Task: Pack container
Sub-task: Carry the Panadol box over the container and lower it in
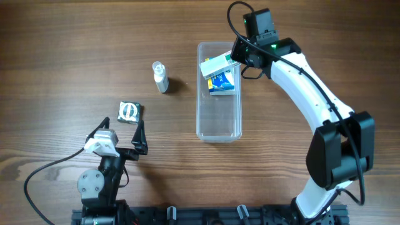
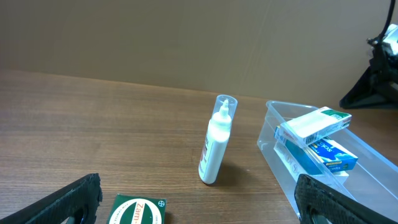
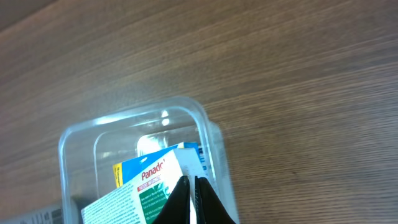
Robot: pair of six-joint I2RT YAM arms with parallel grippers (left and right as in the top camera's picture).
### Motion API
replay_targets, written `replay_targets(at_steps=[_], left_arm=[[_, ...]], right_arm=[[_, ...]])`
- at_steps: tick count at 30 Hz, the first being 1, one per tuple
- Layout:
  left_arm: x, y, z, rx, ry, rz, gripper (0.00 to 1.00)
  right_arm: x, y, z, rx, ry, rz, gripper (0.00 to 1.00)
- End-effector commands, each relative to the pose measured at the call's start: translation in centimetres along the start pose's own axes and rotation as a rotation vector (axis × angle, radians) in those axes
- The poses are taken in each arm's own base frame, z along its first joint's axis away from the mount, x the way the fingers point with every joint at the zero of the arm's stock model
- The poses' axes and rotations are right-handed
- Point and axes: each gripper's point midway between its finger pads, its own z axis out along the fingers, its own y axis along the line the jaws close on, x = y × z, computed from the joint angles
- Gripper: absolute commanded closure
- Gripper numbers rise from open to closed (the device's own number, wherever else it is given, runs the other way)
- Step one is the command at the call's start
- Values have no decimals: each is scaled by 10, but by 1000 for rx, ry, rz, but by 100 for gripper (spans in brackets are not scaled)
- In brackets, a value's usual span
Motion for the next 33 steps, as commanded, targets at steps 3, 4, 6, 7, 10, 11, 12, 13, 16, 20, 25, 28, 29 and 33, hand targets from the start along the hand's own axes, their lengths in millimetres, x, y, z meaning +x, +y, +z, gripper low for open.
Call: replay_targets(at_steps=[3,4,6,7,10,11,12,13,16,20,25,28,29,33], left_arm=[[3,3,0,-15,6,5,0],[3,3,0,-14,6,5,0],[3,3,0,-14,6,5,0],[3,3,0,-14,6,6,0],[3,3,0,-14,6,5,0],[3,3,0,-14,6,5,0],[3,3,0,-14,6,5,0],[3,3,0,-14,6,5,0],[3,3,0,-15,6,5,0],[3,3,0,-14,6,5,0],[3,3,0,-14,6,5,0],[3,3,0,-14,6,5,0],[3,3,0,-14,6,5,0],[3,3,0,-14,6,5,0]], right_arm=[[12,7,9,-42,64,-35,96],[16,5,9,-34,76,-35,96],[17,1,9,-16,81,-33,96],[11,-5,9,18,50,-25,96],[-2,-7,9,41,-13,-23,96],[-4,-6,9,40,-21,-13,96],[-5,-6,9,41,-25,-13,96],[-5,-6,9,41,-24,-13,96],[5,-12,11,62,10,-16,96],[17,-17,13,72,53,-21,96],[25,-9,14,22,94,-23,96],[31,-4,13,-12,127,-39,95],[34,-4,12,-14,141,-39,96],[50,-15,9,27,206,-39,96]])
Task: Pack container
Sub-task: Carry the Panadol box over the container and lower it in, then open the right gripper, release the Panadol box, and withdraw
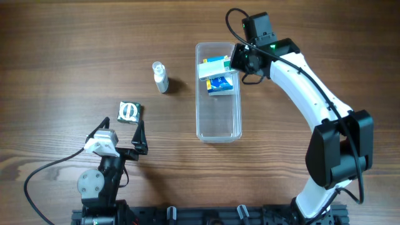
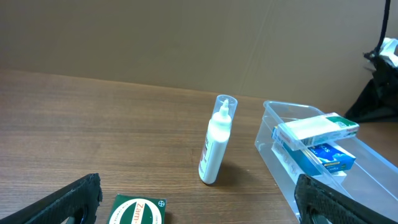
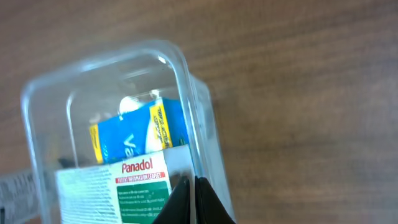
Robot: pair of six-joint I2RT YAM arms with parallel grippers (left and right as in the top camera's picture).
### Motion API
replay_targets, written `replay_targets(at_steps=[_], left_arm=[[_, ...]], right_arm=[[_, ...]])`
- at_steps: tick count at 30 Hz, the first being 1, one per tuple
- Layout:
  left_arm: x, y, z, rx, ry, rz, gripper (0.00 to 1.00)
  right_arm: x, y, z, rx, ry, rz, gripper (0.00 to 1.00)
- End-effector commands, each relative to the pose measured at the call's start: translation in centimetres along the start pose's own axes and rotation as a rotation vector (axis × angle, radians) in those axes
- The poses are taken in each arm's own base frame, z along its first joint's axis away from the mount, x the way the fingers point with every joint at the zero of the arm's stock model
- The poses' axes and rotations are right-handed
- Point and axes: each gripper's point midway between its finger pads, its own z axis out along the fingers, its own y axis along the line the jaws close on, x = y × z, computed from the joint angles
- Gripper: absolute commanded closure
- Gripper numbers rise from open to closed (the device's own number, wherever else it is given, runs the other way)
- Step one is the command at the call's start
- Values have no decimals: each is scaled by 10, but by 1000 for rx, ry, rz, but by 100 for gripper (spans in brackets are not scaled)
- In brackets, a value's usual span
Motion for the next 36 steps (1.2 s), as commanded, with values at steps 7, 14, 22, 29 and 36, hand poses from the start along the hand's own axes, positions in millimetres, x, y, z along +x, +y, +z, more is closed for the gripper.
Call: replay_targets(at_steps=[7,14,22,29,36], left_arm=[[3,3,0,-14,6,5,0],[3,3,0,-15,6,6,0],[3,3,0,-14,6,5,0],[3,3,0,-14,6,6,0],[3,3,0,-14,6,6,0]], right_arm=[[43,-1,8,-35,194,-6,96],[34,7,-10,-72,150,-11,96],[16,20,-45,-131,56,-20,96],[11,42,-44,-161,-8,-106,96],[17,35,-21,-116,28,-92,96]])
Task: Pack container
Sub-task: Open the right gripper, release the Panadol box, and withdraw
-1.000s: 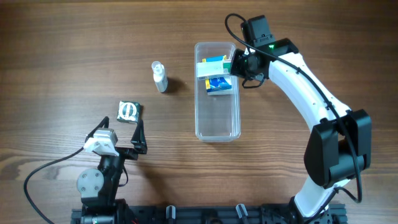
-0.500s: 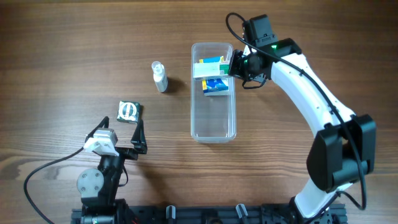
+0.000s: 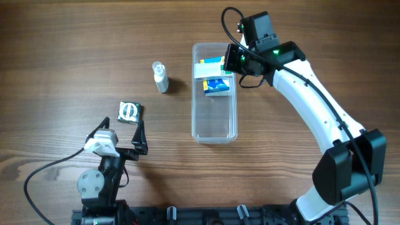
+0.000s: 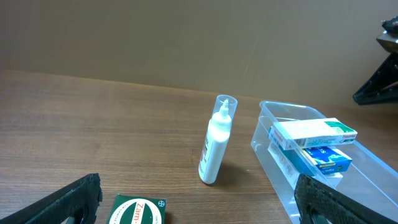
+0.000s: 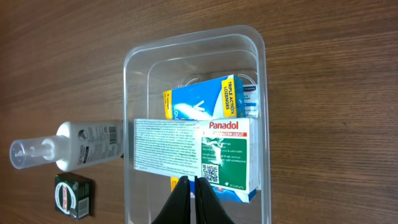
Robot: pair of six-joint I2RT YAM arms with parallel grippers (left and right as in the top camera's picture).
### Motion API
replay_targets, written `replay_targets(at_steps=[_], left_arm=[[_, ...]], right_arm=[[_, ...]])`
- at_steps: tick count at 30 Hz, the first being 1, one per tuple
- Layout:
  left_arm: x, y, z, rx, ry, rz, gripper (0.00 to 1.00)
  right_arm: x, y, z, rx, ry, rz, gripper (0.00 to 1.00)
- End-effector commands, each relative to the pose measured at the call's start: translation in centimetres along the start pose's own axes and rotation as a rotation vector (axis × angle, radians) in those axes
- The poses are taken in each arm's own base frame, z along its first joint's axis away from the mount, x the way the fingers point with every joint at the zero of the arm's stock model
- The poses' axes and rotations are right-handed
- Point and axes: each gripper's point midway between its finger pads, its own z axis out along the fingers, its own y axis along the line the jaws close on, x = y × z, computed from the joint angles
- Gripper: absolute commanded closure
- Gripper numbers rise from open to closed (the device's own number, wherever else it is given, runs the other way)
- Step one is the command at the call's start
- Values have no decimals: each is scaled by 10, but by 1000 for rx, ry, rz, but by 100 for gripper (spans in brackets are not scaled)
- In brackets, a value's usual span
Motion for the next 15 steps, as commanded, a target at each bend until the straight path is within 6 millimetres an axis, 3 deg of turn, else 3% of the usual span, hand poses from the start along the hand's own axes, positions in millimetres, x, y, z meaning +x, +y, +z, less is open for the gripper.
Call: replay_targets(at_steps=[1,15], left_arm=[[3,3,0,-14,6,5,0],[3,3,0,-14,6,5,0]], right_arm=[[9,-15,27,55,45,1,96],[23,-42,57,162,103,9,96]])
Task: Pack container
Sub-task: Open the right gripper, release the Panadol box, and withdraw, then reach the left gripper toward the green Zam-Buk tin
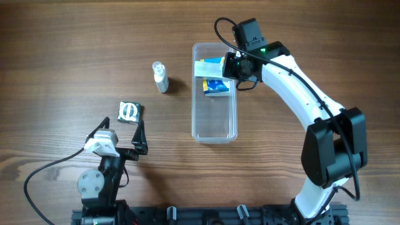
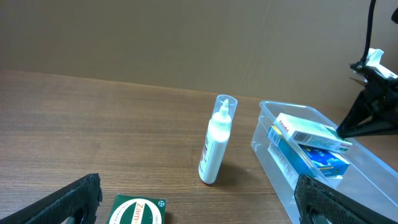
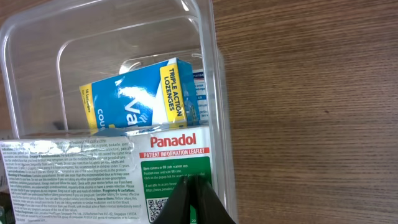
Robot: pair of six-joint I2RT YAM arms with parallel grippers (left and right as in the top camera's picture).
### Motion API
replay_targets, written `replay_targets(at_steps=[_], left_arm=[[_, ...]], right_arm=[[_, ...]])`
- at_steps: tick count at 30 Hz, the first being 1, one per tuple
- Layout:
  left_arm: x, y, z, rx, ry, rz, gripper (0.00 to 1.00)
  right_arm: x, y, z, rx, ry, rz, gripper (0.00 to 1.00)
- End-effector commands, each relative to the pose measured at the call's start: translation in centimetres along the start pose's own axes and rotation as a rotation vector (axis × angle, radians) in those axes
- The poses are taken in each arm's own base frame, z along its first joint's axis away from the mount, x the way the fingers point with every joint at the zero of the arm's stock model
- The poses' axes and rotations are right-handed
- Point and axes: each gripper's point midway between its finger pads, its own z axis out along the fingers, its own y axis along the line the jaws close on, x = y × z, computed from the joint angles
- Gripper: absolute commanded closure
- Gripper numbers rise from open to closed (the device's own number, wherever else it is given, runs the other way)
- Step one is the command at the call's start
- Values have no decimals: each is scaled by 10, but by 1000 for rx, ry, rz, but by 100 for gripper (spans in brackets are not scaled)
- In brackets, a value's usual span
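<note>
A clear plastic container (image 1: 214,122) lies mid-table. At its far end a blue box (image 1: 217,86) sits inside, with a white-and-green Panadol box (image 1: 208,67) lying across it. My right gripper (image 1: 230,65) is shut, its tips (image 3: 194,180) resting on the Panadol box's (image 3: 93,174) green end, just inside the container's right wall (image 3: 208,74). In the left wrist view the Panadol box (image 2: 311,132) tilts down to the right. A white bottle (image 1: 160,77) and a green box (image 1: 129,112) lie left of the container. My left gripper (image 1: 120,132) is open near the front, behind the green box (image 2: 138,211).
The right arm reaches in from the right over the container's far end. The bottle (image 2: 214,146) stands upright between the green box and the container's wall (image 2: 273,155). Bare wood surrounds everything.
My right gripper, still shut, has come down from above the container onto the green end of the Panadol box. The box now tilts down at that end. The left arm is unchanged.
At first the Panadol box lay askew over the container's right rim, my shut right gripper beside it. Then the box sat squarer and the container had shifted slightly left. Later the gripper stood higher above the box; now its tips rest on it.
</note>
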Motion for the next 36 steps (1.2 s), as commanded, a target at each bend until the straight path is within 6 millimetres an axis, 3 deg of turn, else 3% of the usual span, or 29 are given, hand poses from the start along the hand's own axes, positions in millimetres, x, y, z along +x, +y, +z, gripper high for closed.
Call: replay_targets(at_steps=[1,5,9,14,24,25,26,28,30,31,33,36], left_arm=[[3,3,0,-15,6,5,0],[3,3,0,-15,6,5,0],[3,3,0,-15,6,5,0],[3,3,0,-15,6,6,0],[3,3,0,-15,6,5,0],[3,4,0,-15,6,5,0],[3,3,0,-15,6,5,0],[3,4,0,-15,6,5,0],[3,4,0,-15,6,5,0],[3,4,0,-15,6,6,0],[3,4,0,-15,6,5,0],[3,4,0,-15,6,6,0]], right_arm=[[1,-6,8,27,6,-5,96],[-6,-3,3,21,-19,-6,96],[-24,11,-32,-27,-103,-11,96],[-30,28,-61,-114,-142,-10,96],[-33,30,-70,-139,-155,5,96],[-38,27,-82,-146,-181,15,91],[-44,21,-96,-151,-210,29,78],[-59,-7,-125,-123,-274,97,36],[-70,-68,-154,-21,-330,260,4],[-71,-93,-161,7,-333,330,0],[-64,-164,-172,103,-312,526,0],[-45,-235,-172,201,-265,710,0]])
